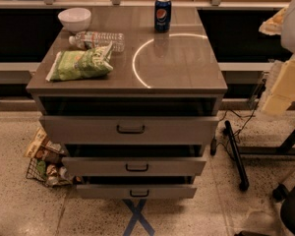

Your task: Move green jalapeno chip bag near pepsi can

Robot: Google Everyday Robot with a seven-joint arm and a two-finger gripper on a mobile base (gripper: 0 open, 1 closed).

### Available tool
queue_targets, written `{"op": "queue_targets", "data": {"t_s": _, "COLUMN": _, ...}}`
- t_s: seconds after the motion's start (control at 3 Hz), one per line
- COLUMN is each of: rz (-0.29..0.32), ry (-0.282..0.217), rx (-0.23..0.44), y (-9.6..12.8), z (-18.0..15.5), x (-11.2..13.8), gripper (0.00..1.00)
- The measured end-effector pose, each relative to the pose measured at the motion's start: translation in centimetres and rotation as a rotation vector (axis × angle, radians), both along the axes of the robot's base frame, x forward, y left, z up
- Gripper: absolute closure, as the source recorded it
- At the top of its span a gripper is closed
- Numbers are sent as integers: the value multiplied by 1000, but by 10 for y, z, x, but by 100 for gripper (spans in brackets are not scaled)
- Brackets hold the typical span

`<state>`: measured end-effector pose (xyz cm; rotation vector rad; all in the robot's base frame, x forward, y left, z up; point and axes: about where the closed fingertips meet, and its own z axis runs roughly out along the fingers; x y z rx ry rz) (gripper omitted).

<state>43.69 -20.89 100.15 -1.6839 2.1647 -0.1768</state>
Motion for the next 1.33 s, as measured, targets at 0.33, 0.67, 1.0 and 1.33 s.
{"op": "queue_targets", "data": {"t_s": 0.33, "rz": 0, "ry": 0, "rx": 0, "y": 0, "z": 0, "x": 0, "gripper": 0}}
{"op": "queue_targets", "data": {"t_s": 0.67, "rz": 20, "ry": -24, "rx": 55, "y": 16, "z": -9, "x": -1, "gripper": 0}}
{"op": "queue_targets", "data": {"t_s": 1.0, "rz": 71, "ry": -66, "rx": 159, "y": 57, "z": -27, "x": 2, "gripper": 0}}
{"op": "queue_targets", "data": {"t_s": 1.33, "rz": 86, "ry": -90, "rx": 250, "y": 95, "z": -46, "x": 14, "gripper": 0}}
